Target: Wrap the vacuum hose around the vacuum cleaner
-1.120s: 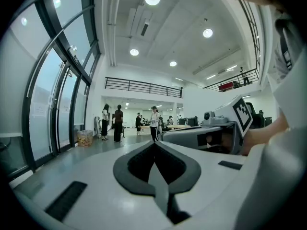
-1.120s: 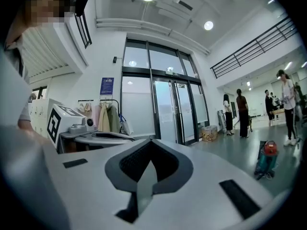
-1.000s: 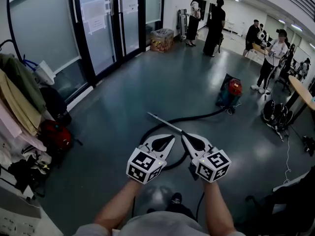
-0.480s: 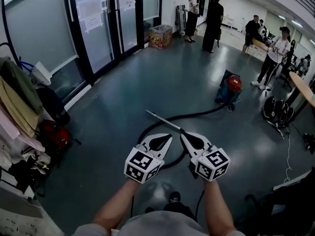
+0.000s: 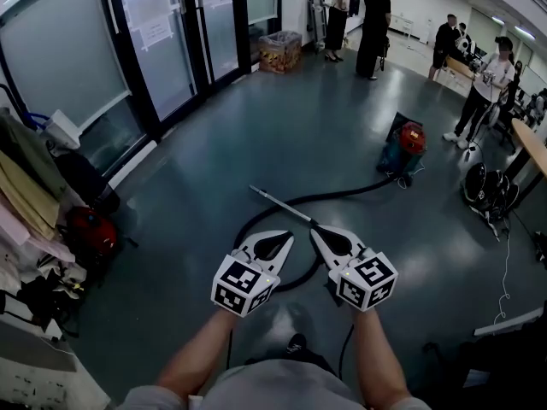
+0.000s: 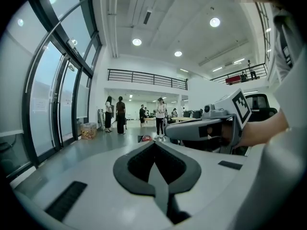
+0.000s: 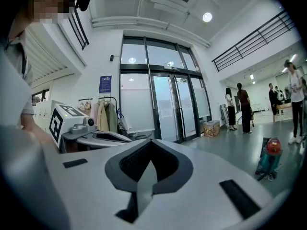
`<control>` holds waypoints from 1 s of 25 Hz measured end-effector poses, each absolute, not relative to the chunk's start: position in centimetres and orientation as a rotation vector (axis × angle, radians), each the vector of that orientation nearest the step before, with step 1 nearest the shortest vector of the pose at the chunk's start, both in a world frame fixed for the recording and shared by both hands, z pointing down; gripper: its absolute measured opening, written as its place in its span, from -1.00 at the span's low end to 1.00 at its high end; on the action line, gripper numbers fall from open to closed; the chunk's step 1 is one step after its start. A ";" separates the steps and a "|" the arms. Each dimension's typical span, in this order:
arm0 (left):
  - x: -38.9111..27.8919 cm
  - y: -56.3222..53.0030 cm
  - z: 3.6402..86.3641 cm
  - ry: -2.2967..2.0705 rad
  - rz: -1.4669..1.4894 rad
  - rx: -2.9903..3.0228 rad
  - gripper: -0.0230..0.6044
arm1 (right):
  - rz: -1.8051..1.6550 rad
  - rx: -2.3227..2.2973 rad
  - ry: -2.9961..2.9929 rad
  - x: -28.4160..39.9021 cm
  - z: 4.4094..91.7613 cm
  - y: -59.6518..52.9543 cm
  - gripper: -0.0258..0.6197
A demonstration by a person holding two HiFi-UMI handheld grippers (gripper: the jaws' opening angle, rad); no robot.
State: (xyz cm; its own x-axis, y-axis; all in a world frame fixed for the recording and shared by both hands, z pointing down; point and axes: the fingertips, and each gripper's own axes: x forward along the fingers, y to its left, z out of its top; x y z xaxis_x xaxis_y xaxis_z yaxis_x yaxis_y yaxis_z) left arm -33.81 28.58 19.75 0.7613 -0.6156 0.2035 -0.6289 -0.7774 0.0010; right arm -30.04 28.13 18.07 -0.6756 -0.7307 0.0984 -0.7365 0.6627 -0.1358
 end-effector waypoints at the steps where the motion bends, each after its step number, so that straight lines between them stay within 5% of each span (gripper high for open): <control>1: -33.3 28.0 19.9 -1.026 0.305 2.877 -0.91 | 0.258 1.243 -2.834 -29.5 18.2 27.5 -0.91; 12: -31.3 22.3 22.2 -1.050 0.411 2.826 -0.91 | 0.306 1.208 -2.833 -26.6 20.5 21.2 -0.91; 25: -36.4 9.5 25.3 -0.925 0.392 2.849 -0.91 | 0.329 1.272 -2.679 -31.4 24.0 9.1 -0.91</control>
State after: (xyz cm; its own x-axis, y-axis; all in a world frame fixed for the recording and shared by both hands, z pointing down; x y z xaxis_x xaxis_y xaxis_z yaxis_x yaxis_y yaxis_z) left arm -36.39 9.51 25.29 0.7798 -0.5597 0.2805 -0.5908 -0.8061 0.0342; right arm -31.40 9.10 24.00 -0.6263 -0.7434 0.2348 -0.7781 0.6147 -0.1293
